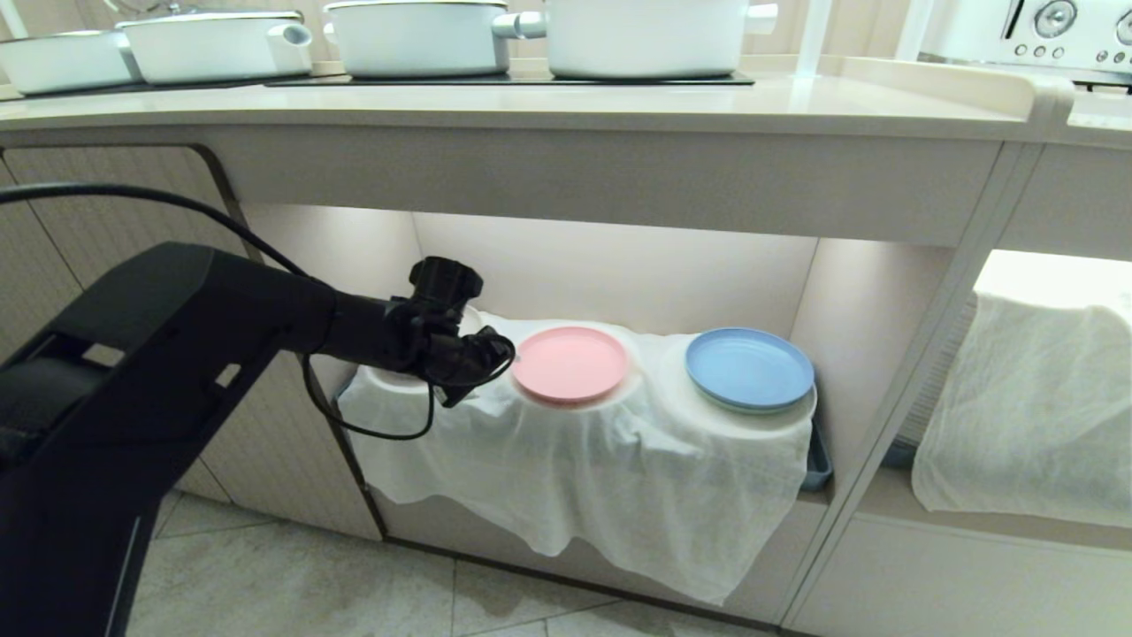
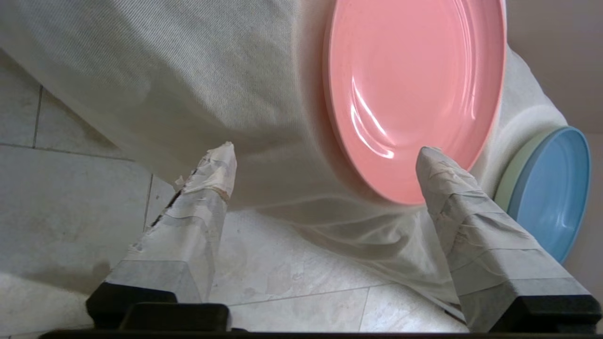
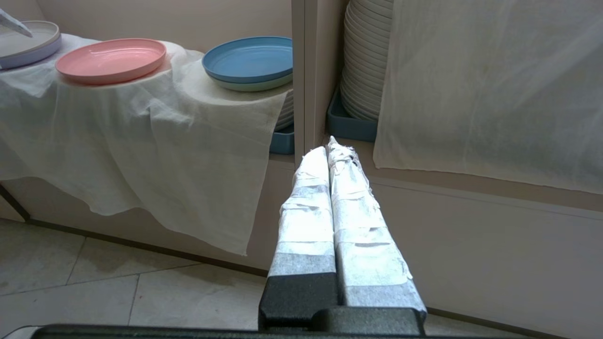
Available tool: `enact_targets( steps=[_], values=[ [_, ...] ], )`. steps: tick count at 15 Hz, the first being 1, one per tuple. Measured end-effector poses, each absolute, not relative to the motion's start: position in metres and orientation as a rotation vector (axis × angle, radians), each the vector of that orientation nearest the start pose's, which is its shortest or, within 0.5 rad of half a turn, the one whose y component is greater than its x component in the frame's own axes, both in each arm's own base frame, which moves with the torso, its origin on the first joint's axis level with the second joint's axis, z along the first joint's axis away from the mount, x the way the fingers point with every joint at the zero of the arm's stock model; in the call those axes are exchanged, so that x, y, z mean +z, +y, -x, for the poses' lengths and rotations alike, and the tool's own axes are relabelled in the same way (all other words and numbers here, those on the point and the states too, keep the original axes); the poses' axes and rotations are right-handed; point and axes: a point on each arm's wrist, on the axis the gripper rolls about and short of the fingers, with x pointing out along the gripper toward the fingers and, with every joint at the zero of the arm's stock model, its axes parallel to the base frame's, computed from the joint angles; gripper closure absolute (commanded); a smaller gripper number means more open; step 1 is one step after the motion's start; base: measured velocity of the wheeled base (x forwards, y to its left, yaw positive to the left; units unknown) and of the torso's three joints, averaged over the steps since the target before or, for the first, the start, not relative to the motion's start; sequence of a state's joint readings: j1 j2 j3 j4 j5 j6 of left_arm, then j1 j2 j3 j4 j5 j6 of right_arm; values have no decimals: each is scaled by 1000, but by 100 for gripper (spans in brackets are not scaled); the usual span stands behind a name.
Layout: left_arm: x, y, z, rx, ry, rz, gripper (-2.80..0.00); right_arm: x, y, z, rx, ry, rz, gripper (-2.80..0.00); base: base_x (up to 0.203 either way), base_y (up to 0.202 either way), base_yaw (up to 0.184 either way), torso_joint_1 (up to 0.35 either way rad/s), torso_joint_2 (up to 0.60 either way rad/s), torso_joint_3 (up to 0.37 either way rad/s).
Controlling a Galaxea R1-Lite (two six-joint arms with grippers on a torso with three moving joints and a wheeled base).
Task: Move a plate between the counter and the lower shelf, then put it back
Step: Pick up the plate in the cupboard
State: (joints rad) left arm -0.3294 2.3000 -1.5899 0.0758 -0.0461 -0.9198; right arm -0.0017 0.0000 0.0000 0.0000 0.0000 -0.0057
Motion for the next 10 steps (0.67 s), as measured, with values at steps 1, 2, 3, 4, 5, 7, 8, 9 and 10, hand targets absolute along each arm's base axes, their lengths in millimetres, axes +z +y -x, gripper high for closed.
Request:
enact_targets(
  steps=[1, 2, 3, 4, 5, 7, 8, 9, 10],
  values=[
    [91, -150, -433, 29, 880, 748, -280, 75, 0, 23, -2, 0, 6, 0, 0, 0, 0, 0, 0, 0],
    [88, -152, -435, 28, 882, 745, -280, 75, 0, 23, -2, 0, 6, 0, 0, 0, 0, 0, 0, 0],
    [85, -155, -437, 24, 883, 743, -280, 75, 0, 23, -2, 0, 5, 0, 0, 0, 0, 0, 0, 0],
    [83, -158, -439, 25, 879, 740, -280, 75, 0, 23, -2, 0, 6, 0, 0, 0, 0, 0, 0, 0],
    [82, -160, -441, 24, 876, 739, -280, 75, 0, 23, -2, 0, 6, 0, 0, 0, 0, 0, 0, 0],
    [80, -165, -445, 15, 872, 737, -280, 75, 0, 23, -2, 0, 6, 0, 0, 0, 0, 0, 0, 0],
    [79, -167, -445, 11, 871, 735, -280, 75, 0, 23, -2, 0, 6, 0, 0, 0, 0, 0, 0, 0],
    [77, -169, -446, 10, 873, 733, -280, 75, 0, 23, -2, 0, 5, 0, 0, 0, 0, 0, 0, 0],
    [75, -170, -446, 8, 876, 732, -280, 75, 0, 23, -2, 0, 5, 0, 0, 0, 0, 0, 0, 0]
  ],
)
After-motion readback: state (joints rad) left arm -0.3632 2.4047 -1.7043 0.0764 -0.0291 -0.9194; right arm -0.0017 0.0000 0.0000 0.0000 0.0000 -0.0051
